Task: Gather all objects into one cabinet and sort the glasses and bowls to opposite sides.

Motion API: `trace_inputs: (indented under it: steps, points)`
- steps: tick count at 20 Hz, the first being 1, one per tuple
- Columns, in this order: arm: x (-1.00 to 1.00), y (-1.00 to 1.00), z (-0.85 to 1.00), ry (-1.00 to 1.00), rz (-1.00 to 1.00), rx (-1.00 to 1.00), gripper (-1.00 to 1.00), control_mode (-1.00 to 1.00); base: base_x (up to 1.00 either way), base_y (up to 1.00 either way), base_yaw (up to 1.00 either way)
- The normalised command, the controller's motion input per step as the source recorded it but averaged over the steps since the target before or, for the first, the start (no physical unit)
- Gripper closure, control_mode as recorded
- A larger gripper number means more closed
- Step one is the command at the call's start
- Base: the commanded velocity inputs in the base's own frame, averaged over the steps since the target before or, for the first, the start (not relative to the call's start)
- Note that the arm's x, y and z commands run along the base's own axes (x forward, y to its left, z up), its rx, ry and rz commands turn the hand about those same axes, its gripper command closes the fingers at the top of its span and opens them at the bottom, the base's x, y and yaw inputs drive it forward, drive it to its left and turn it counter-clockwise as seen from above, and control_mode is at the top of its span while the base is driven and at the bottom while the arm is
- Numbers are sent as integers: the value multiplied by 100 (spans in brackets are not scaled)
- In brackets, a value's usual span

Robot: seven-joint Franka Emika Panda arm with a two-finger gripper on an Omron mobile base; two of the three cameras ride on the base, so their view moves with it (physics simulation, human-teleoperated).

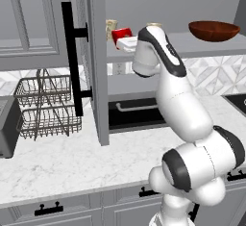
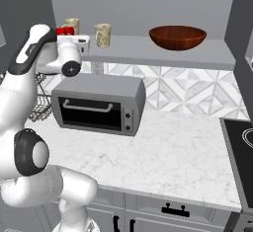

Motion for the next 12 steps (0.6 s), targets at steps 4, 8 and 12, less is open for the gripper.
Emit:
trace_inputs:
  steps: [4,8,12]
  points:
    - [-23,-7,-1,2,1,-1,100,-100,0,0,0]
    - [-2,-19,0,4,0,0,100,-100,0,0,0]
    - [-16,-29,-10,3,0,0,100,-100,0,0,0]
